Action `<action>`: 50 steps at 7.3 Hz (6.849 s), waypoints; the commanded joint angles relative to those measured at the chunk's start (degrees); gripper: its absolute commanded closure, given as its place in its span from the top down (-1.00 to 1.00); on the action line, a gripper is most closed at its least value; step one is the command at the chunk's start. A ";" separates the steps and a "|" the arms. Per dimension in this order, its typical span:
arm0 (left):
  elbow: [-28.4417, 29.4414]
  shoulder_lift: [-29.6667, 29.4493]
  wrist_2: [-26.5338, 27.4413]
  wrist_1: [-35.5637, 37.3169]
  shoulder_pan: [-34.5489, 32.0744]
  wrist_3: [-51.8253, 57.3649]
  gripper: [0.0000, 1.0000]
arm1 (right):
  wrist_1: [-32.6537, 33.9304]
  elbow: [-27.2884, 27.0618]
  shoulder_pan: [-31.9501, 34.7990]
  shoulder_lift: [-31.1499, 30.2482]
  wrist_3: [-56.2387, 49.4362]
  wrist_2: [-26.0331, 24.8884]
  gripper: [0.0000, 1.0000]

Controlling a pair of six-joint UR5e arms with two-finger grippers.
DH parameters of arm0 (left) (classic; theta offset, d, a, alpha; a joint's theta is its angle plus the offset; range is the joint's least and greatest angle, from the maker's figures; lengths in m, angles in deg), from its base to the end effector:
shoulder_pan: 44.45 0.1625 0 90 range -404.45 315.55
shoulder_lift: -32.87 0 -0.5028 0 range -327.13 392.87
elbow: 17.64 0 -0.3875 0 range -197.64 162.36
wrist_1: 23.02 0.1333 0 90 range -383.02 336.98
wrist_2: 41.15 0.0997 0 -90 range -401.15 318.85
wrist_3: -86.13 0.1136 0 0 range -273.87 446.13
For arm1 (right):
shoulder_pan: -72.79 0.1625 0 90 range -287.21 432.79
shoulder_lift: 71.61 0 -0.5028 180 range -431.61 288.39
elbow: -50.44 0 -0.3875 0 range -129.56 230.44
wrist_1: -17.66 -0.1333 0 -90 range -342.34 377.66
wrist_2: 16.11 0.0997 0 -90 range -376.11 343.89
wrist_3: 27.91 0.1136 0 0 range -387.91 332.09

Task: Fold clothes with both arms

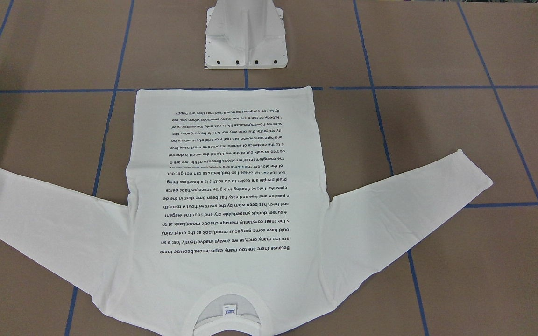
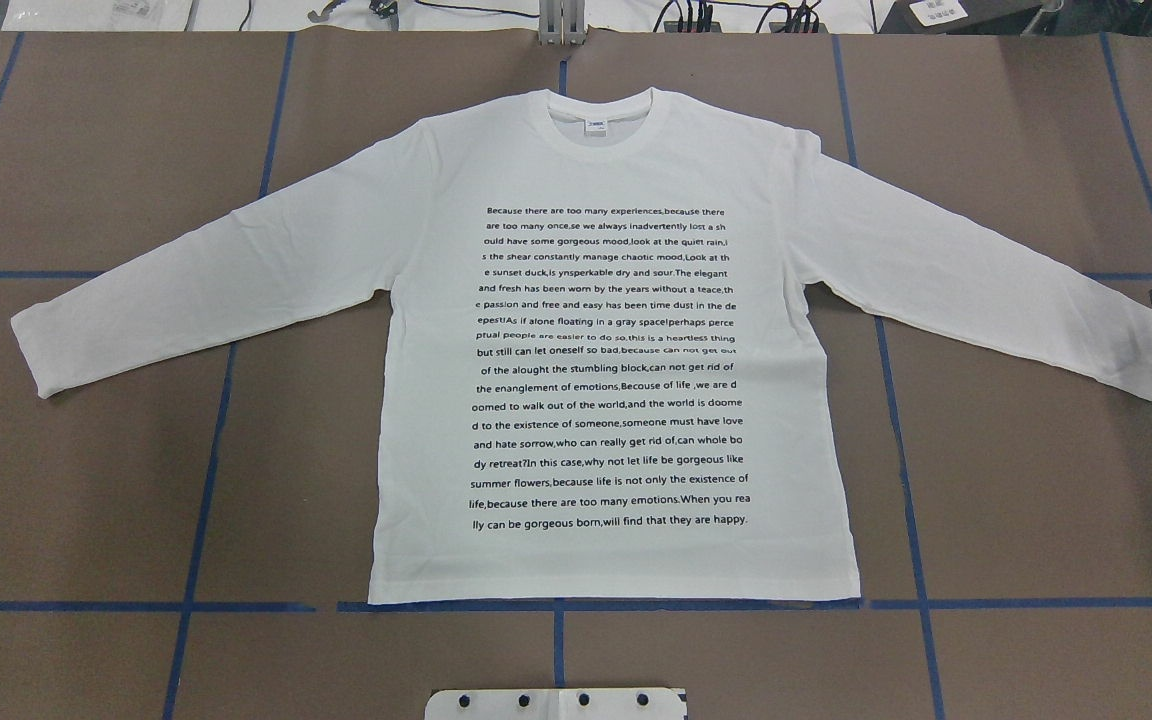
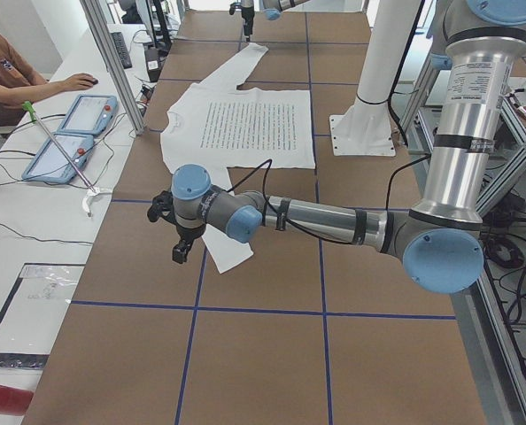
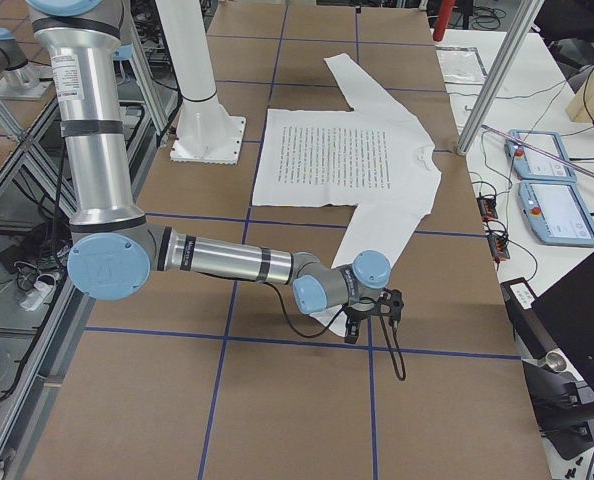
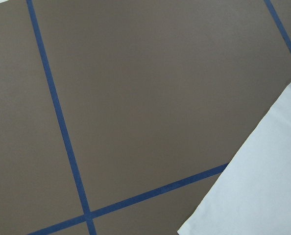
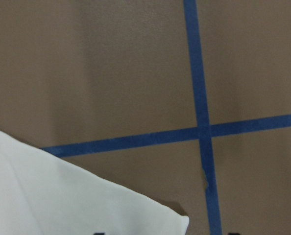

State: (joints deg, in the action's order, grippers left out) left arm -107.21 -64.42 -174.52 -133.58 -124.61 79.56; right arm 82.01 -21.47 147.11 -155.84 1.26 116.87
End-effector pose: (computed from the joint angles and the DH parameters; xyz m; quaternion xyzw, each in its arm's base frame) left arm 0.0438 -0.5760 0.6423 0.1667 0.3867 0.1133 0.8999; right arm -0.0936 -0.5401 0.8033 -0.0390 -0.3775 0.0663 0.9228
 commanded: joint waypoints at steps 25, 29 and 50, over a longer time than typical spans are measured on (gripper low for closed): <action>-0.43 0.09 0.21 -0.10 0.09 -0.02 1.00 | -0.80 8.07 -35.43 55.45 67.15 -21.74 -1.00; -0.34 0.00 0.04 -0.01 0.61 -0.28 1.00 | -4.75 13.02 -40.21 59.08 68.03 -26.45 -1.00; 16.54 -2.99 -3.13 -6.25 16.44 -16.29 0.15 | -4.40 -0.69 -36.62 48.55 74.36 -24.26 0.99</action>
State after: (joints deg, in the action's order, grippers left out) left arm -90.71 -67.47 -177.75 -139.80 -108.25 62.84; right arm 77.56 -21.83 110.49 -107.19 75.55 92.61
